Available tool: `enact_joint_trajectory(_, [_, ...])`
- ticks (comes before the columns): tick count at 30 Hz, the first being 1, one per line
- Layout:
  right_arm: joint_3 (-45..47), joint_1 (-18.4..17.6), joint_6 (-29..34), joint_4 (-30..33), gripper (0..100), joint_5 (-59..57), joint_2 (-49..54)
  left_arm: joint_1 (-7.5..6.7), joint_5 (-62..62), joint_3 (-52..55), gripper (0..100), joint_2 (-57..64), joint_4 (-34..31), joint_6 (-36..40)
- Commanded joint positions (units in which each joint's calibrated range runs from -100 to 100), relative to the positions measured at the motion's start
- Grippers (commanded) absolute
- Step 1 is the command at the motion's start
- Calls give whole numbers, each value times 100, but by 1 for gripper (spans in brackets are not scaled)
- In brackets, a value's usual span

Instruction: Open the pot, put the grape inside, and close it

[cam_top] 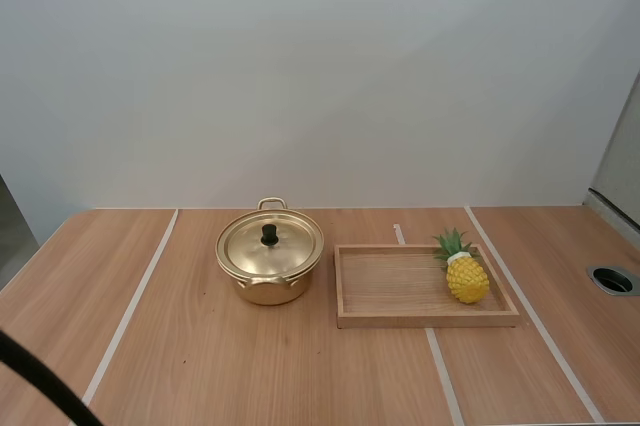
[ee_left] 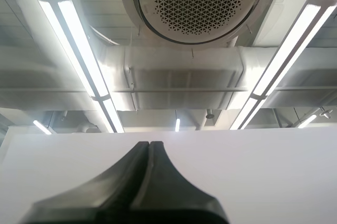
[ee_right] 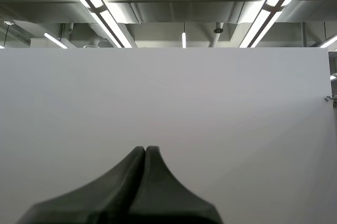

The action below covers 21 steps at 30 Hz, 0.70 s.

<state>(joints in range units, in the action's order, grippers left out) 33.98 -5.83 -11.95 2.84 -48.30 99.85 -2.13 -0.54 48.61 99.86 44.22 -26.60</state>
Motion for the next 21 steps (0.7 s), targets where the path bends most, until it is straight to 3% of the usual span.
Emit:
enact_joint_trajectory(1, [19,251,-55,-393,0,-141,15,27,-360,39,0,14,97,33])
enact_joint_trajectory(4, [109,481,-138,-806,0,-178,15,68,-341,39,0,14,97,23])
enact_joint_trajectory(8, [431,530,-495,-1093,0,-191,15,94,-307,216,0,14,97,23])
enact_joint_trajectory(16, [1371,537,-913,-1070,0,-126,15,94,-307,1105,0,14,97,36])
enact_joint_trajectory(21, [2365,537,-963,-976,0,471,15,94,-307,2314,0,14,97,36])
